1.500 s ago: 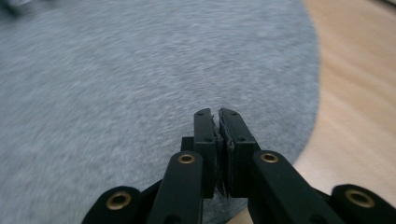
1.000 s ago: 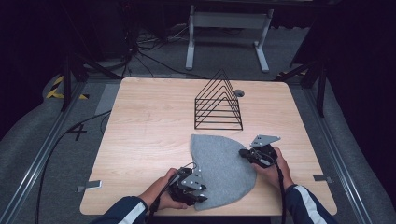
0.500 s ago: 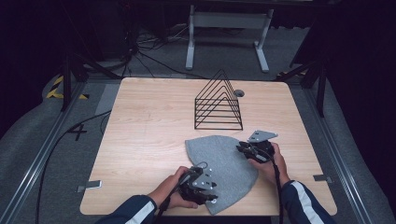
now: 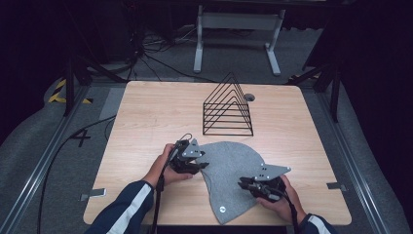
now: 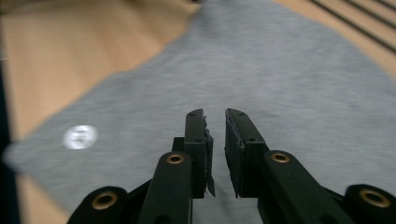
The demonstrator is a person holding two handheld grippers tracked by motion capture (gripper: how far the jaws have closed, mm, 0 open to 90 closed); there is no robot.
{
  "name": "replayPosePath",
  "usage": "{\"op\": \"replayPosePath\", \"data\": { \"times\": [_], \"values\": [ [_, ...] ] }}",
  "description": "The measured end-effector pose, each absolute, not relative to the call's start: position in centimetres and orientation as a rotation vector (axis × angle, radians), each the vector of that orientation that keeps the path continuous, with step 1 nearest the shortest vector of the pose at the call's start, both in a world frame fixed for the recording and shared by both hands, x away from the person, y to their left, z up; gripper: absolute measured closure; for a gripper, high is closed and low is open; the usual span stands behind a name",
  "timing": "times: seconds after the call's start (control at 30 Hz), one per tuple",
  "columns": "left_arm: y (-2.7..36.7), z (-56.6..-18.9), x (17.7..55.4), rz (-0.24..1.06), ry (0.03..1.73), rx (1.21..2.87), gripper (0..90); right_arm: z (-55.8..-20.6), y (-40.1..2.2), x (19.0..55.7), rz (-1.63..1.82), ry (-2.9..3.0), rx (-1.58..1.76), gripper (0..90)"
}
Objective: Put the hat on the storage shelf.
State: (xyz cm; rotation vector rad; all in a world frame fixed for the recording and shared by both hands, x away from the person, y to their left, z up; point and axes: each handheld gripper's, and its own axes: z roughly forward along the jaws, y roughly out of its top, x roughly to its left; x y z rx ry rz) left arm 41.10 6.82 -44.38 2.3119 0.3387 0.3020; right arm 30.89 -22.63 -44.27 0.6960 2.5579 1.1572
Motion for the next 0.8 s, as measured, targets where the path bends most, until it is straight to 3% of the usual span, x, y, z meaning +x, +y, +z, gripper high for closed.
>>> {"op": "replayPosePath", "data": {
  "times": [0.17,0.4,0.8],
  "values": [
    [6.7,-45.7,43.3,0.340,0.399,2.354,58.0,-44.9,-20.7,28.5,1.113,2.652,0.586,81.0],
    [7.0,-46.2,43.6,0.331,0.427,2.376,56.5,-45.9,-23.1,30.2,1.040,2.646,0.703,79.1],
    [6.8,-46.1,39.0,0.185,0.329,2.421,59.0,-45.6,-28.2,34.3,0.922,2.458,0.932,77.2]
  ]
}}
